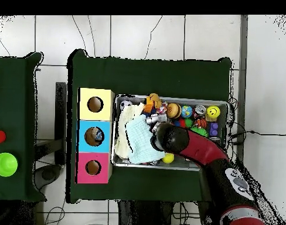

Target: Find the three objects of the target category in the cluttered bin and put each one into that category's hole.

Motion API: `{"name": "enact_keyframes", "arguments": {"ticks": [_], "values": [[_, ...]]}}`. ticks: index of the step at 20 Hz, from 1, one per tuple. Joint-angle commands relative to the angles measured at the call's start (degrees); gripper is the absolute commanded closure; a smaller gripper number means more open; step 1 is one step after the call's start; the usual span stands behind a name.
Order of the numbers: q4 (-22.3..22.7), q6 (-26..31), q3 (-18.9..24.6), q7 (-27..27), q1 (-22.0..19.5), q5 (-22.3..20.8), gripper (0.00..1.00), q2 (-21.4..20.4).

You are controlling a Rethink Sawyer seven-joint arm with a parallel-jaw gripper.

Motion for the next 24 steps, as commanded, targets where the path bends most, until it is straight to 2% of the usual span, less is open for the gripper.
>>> {"name": "enact_keyframes", "arguments": {"ticks": [1,9,14,16,17,19,21,24], "values": [[9.05,4.64,1.80,14.20,3.95,5.99,0.00,3.06],[12.33,3.69,3.49,20.27,9.08,16.90,0.00,0.93],[11.37,5.24,1.24,22.19,14.01,21.58,0.00,0.37],[8.30,5.17,-2.53,20.87,16.55,20.08,0.00,1.81],[4.13,4.26,-7.22,18.55,18.36,17.01,0.00,4.59],[-1.51,0.71,-12.41,13.07,18.16,12.28,0.00,9.29],[-3.38,-0.95,-12.32,7.99,15.04,9.43,0.00,10.98],[-3.01,-2.79,-10.11,4.82,11.10,7.33,0.00,11.56]]}}
